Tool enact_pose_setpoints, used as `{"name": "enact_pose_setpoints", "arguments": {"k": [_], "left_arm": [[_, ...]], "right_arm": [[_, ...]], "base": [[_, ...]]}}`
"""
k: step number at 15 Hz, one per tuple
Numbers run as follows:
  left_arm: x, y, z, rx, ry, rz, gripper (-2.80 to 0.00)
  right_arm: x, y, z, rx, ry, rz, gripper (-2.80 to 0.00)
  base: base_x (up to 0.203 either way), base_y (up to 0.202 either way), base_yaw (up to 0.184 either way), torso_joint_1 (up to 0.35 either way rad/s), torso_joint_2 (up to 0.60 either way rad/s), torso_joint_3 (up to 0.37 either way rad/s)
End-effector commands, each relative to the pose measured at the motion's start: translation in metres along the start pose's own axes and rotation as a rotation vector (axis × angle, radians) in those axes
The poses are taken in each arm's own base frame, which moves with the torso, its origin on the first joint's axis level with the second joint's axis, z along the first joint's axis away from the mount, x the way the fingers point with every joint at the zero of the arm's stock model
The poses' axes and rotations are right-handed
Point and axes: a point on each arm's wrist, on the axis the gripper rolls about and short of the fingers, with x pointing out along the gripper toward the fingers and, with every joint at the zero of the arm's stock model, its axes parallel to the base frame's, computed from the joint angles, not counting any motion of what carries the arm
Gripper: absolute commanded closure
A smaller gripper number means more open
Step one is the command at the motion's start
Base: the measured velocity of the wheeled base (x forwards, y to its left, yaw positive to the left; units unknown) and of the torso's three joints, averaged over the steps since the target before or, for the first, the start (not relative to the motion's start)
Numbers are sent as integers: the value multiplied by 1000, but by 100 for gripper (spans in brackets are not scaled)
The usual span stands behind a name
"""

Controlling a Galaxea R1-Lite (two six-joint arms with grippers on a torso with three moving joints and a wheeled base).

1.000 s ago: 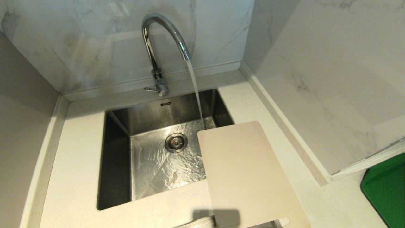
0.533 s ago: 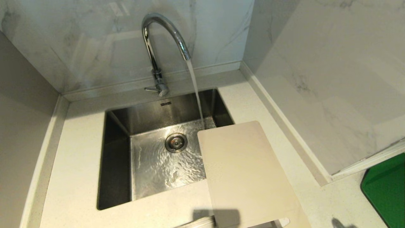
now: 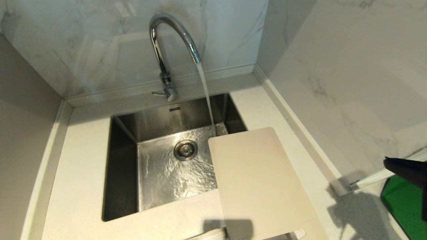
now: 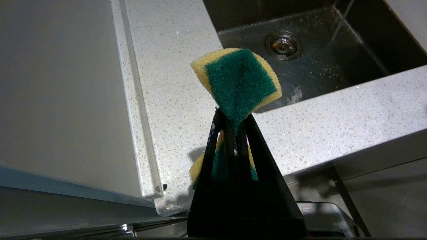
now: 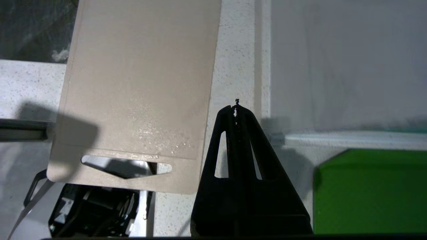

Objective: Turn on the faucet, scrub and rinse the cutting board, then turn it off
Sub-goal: Pick up the cutting board

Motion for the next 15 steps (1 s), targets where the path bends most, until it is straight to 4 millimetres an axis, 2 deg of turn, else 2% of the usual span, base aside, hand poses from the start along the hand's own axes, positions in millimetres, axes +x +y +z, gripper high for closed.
{"name": "enact_pose_setpoints", "arguments": {"k": [1,4,9,15], "left_arm": [[0,0,-1,-1,5,1,0],[0,0,-1,-1,5,2,0],[0,0,-1,5,4,2,0],[0,0,-1,6,4,2,0]], "right_arm": [[36,-2,6,-3,98,58,0],[53,0,4,-3,151,90,0],[57,3,-9,-16,268,126,0],[82,17,-16,-35,355,258,0]], "base": [[0,0,0,0,0,0],[0,0,0,0,0,0],[0,0,0,0,0,0],[0,0,0,0,0,0]]}}
